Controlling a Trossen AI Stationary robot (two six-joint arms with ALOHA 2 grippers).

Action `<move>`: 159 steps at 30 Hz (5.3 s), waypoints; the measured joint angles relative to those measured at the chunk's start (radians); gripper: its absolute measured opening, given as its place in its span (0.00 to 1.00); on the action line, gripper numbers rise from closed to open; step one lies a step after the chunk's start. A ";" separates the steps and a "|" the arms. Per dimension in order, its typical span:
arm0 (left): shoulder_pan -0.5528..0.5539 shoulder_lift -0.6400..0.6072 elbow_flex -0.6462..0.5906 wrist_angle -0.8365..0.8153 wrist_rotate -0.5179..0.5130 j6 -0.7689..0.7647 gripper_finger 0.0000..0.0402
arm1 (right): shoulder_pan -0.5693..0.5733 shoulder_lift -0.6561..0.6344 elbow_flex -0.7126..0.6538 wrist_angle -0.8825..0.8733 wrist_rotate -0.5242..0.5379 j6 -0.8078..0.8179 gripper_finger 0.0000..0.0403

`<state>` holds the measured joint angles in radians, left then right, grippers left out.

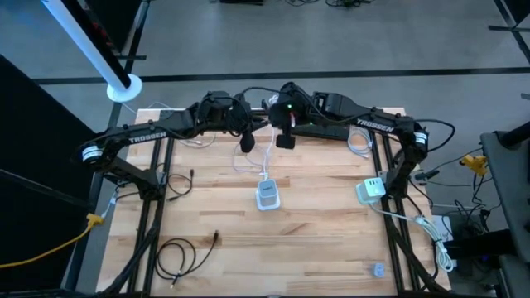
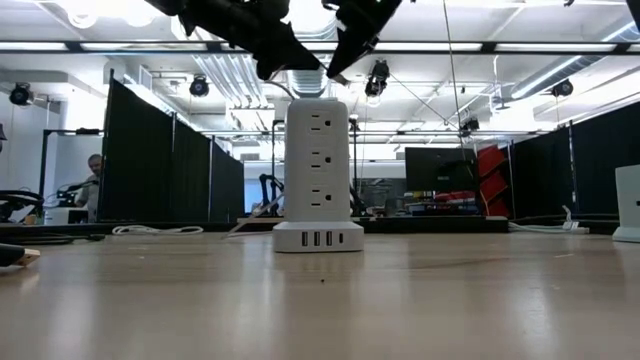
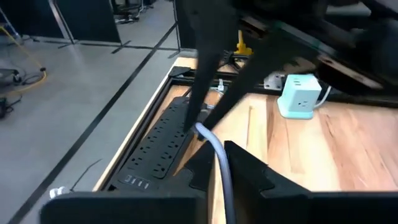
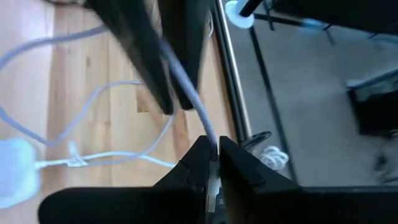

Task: Insert USB
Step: Insert the bottom white charger cable into the black outlet extension

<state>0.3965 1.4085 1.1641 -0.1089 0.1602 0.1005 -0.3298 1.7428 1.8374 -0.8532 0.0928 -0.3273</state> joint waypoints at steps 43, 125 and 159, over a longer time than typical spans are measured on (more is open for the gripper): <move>0.140 -0.059 -0.246 0.381 0.041 0.006 0.26 | -0.474 0.026 -0.867 1.260 -0.853 0.266 0.02; 0.088 0.107 -0.196 0.599 0.051 0.124 0.25 | -0.290 -0.184 -0.698 1.069 -0.728 0.212 0.02; 0.075 0.076 -0.039 0.275 0.035 0.285 0.07 | -0.290 -0.184 -0.697 1.019 -0.719 0.203 0.02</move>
<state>0.4718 1.4841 1.1248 0.1663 0.1949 0.3857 -0.6193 1.5585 1.1400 0.1657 -0.6262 -0.1246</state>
